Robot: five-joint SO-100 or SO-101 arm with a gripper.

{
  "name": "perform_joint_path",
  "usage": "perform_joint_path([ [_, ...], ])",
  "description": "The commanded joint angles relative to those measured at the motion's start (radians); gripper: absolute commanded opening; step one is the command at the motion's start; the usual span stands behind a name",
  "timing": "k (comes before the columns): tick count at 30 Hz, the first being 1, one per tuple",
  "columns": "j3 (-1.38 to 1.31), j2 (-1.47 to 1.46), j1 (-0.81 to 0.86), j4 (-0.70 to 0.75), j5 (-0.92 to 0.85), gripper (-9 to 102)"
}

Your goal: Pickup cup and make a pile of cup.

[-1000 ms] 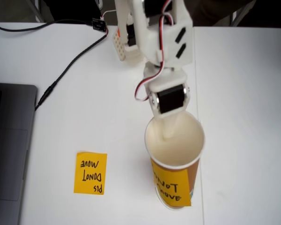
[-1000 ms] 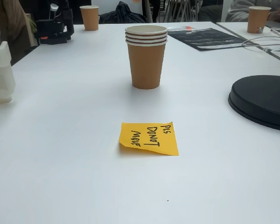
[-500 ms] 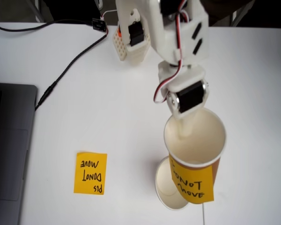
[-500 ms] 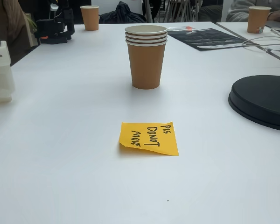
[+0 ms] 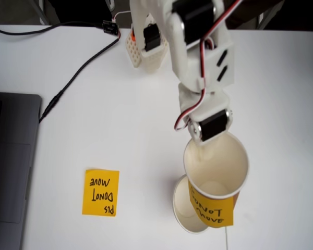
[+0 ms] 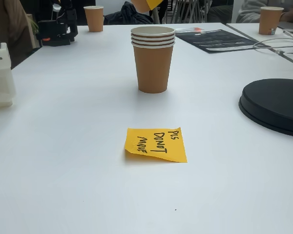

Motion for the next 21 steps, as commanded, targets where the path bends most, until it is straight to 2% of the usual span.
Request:
perform_joint_path([
  [1, -0.066, 0.009, 0.015, 0.012, 0.012, -7],
  [21, -0.002, -0.012, 0.084, 0.015, 0.012, -7],
])
